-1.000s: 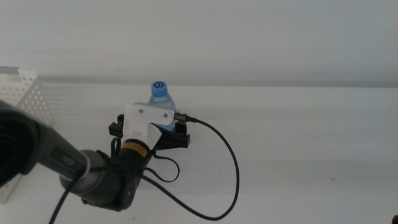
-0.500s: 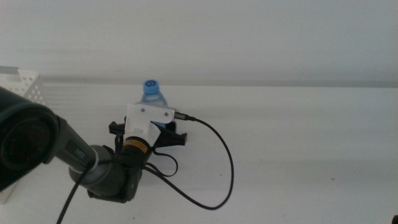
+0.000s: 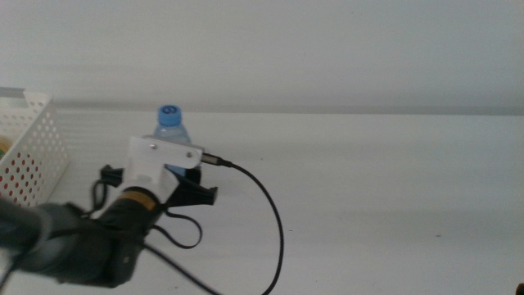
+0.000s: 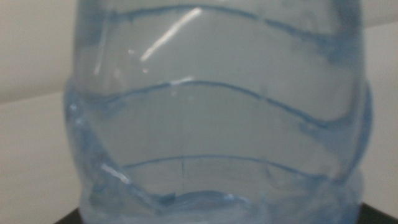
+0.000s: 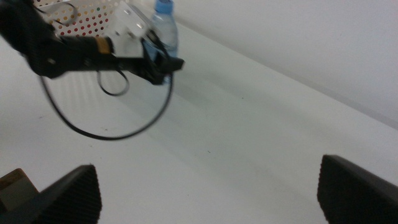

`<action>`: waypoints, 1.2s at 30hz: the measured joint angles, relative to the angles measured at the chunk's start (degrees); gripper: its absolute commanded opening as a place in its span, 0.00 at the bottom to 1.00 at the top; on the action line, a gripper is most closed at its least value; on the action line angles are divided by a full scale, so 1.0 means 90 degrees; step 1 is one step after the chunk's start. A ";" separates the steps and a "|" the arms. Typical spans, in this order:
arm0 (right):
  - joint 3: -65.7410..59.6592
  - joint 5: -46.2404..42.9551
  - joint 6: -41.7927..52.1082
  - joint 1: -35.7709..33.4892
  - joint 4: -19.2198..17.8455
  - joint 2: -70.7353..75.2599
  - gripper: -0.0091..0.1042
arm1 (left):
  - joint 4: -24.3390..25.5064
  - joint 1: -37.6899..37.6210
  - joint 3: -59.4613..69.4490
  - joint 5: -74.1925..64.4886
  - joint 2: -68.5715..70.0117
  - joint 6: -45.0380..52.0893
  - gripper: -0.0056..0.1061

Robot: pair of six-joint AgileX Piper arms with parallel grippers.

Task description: Use arms to grab the bottles and put them into the dustbin to the left of the table.

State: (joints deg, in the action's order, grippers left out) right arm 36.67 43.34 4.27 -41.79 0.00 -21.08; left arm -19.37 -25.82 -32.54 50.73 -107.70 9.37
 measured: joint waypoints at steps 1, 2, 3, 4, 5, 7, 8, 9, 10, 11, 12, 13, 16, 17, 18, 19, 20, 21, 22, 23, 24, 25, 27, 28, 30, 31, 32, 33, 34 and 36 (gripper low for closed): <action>0.0000 0.0000 0.0000 0.0000 0.0000 0.0000 0.90 | -0.0094 0.0000 0.0153 -0.0120 0.0287 0.0130 0.03; 0.0000 0.0000 0.0000 0.0000 0.0000 0.0000 0.90 | -0.0198 0.0000 0.0293 -0.0273 0.0575 0.0289 0.03; 0.0000 0.0000 0.0000 0.0000 0.0000 0.0000 0.90 | -0.0282 0.0000 0.0394 -0.0428 0.0811 0.0476 0.03; 0.0000 0.0000 0.0000 0.0000 0.0000 0.0000 0.90 | -0.0409 0.0000 0.0504 -0.0735 0.1108 0.0682 0.03; 0.0000 0.0000 0.0000 0.0000 0.0000 0.0000 0.90 | -0.0563 0.0000 0.0587 -0.1053 0.1411 0.0911 0.03; 0.0000 0.0000 0.0000 0.0000 0.0000 0.0000 0.90 | -0.0979 0.0000 0.0672 -0.1737 0.2015 0.1380 0.03; 0.0000 0.0000 0.0000 0.0000 0.0000 0.0000 0.90 | -0.1240 0.0000 0.0691 -0.2115 0.2311 0.1692 0.03; 0.0000 0.0000 0.0000 0.0000 0.0000 0.0000 0.90 | -0.1476 0.0000 0.0703 -0.2395 0.2544 0.1979 0.03; 0.0000 0.0000 0.0000 0.0000 0.0000 0.0000 0.90 | -0.1794 0.0000 0.0703 -0.2721 0.2821 0.2371 0.03; 0.0000 0.0000 0.0000 0.0000 0.0000 0.0000 0.90 | -0.2131 0.0000 0.0703 -0.3004 0.3088 0.2779 0.03; 0.0000 0.0000 0.0000 0.0000 0.0000 0.0000 0.90 | -0.2416 0.0000 0.0703 -0.3201 0.3290 0.3214 0.03; 0.0000 0.0000 0.0000 0.0000 0.0000 0.0000 0.90 | -0.2818 0.0000 0.0703 -0.3410 0.3526 0.3659 0.03; 0.0000 0.0000 0.0000 0.0000 0.0000 0.0000 0.90 | -0.4045 0.0000 0.0703 -0.3835 0.4070 0.4887 0.03; 0.0000 0.0000 0.0000 0.0000 0.0000 0.0000 0.90 | -0.4494 0.0000 0.0703 -0.3923 0.4197 0.5299 0.03; 0.0000 0.0000 0.0000 0.0000 0.0000 0.0000 0.90 | -0.4918 0.0000 0.0703 -0.3984 0.4280 0.5618 0.03; 0.0000 0.0000 0.0000 0.0000 0.0000 0.0000 0.90 | -0.5294 0.0000 0.0703 -0.4026 0.4365 0.5976 0.03; 0.0000 0.0000 0.0000 0.0000 0.0000 0.0000 0.90 | -0.5615 0.0000 0.0703 -0.4076 0.4428 0.6267 0.03; 0.0000 0.0000 0.0000 0.0000 0.0000 0.0000 0.90 | -0.5808 0.0000 0.0703 -0.4106 0.4462 0.6441 0.03; 0.0000 0.0000 0.0000 0.0000 0.0000 0.0000 0.90 | -0.5969 0.0000 0.0703 -0.4116 0.4493 0.6604 0.03; 0.0000 0.0000 0.0000 0.0000 0.0000 0.0000 0.90 | -0.6080 0.0000 0.0703 -0.4116 0.4505 0.6718 0.03; 0.0000 0.0000 0.0000 0.0000 0.0000 0.0000 0.90 | -0.6121 0.0000 0.0703 -0.4120 0.4510 0.6775 0.03; 0.0000 0.0000 0.0000 0.0000 0.0000 0.0000 0.90 | -0.6182 0.0000 0.0703 -0.4120 0.4520 0.6805 0.03; 0.0000 0.0000 0.0000 0.0000 0.0000 0.0000 0.90 | -0.6237 0.0000 0.0703 -0.4131 0.4525 0.6850 0.03; 0.0000 0.0000 0.0000 0.0000 0.0000 0.0000 0.90 | -0.6253 0.0000 0.0703 -0.4131 0.4536 0.6863 0.03; 0.0000 0.0000 0.0000 0.0000 0.0000 0.0000 0.90 | -0.6266 0.0000 0.0703 -0.4131 0.4551 0.6875 0.03; 0.0000 0.0000 0.0000 0.0000 0.0000 0.0000 0.90 | -0.6266 0.0000 0.0703 -0.4131 0.4551 0.6888 0.03; 0.0000 0.0000 0.0000 0.0000 0.0000 0.0000 0.90 | -0.6266 0.0000 0.0703 -0.4145 0.4551 0.6888 0.03; 0.0000 0.0000 0.0000 0.0000 0.0000 0.0000 0.90 | -0.6278 0.0000 0.0703 -0.4159 0.4551 0.6888 0.03; 0.0000 0.0000 0.0000 0.0000 0.0000 0.0000 0.90 | -0.6306 0.0000 0.0703 -0.4159 0.4551 0.6888 0.03; 0.0000 0.0000 0.0000 0.0000 0.0000 0.0000 0.90 | -0.6387 0.0000 0.0703 -0.4159 0.4551 0.6888 0.03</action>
State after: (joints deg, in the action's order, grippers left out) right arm 36.67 43.34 4.27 -41.79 0.00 -21.08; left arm -76.85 -25.82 -26.22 13.30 -66.74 71.36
